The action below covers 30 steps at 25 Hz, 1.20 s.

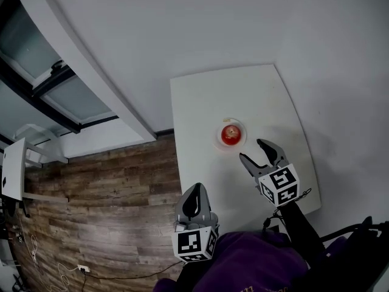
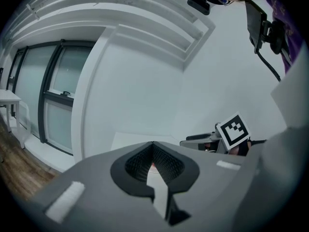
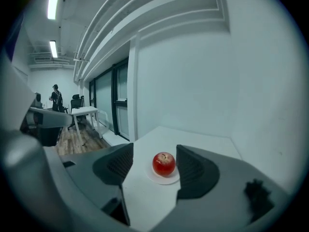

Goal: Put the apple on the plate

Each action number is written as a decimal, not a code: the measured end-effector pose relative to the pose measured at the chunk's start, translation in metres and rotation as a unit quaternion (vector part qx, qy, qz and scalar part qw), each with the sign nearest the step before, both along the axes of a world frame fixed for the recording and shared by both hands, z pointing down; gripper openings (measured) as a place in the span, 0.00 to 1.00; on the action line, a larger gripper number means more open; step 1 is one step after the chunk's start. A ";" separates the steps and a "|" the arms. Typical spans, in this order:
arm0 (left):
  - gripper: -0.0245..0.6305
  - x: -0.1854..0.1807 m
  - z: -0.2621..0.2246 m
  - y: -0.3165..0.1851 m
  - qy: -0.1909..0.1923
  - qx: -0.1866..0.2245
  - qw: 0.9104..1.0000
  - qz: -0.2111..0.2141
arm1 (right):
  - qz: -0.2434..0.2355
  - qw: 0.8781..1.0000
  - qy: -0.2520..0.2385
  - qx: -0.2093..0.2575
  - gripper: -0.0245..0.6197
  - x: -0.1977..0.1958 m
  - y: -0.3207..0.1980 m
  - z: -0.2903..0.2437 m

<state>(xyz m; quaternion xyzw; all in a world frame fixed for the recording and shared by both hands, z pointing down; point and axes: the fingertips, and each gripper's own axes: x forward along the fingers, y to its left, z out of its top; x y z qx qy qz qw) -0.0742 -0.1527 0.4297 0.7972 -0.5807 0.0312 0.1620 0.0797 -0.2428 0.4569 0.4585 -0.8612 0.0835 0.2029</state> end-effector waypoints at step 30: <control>0.05 0.016 -0.011 0.009 0.010 0.016 1.000 0.024 | 0.037 0.999 -0.002 0.038 0.05 0.013 0.034 -0.034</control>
